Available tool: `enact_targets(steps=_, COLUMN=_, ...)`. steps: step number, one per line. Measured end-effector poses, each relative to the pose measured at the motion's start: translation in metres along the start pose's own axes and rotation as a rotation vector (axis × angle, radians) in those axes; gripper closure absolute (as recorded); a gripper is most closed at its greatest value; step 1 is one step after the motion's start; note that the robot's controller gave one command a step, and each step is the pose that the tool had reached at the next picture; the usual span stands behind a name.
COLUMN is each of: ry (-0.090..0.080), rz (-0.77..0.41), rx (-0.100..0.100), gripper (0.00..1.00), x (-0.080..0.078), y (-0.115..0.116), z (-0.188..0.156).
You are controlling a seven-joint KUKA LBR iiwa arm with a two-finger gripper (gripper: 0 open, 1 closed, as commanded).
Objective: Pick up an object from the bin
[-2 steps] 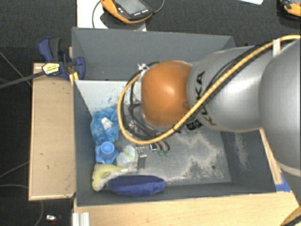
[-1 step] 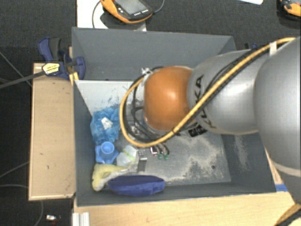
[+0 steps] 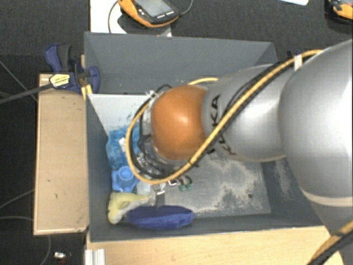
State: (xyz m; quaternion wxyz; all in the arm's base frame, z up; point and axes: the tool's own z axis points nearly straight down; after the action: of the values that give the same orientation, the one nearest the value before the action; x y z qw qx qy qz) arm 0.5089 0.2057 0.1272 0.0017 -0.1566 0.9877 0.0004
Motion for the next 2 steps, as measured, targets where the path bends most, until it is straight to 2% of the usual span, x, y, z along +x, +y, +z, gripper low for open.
enact_targets(steps=1, ry=-0.006, rz=0.146, rx=0.000, gripper=0.00, x=-0.011, y=-0.006, z=0.057)
enact_targets(steps=2, ry=-0.009, rz=-0.016, rx=-0.001, gripper=1.00, x=-0.017, y=-0.040, z=0.057)
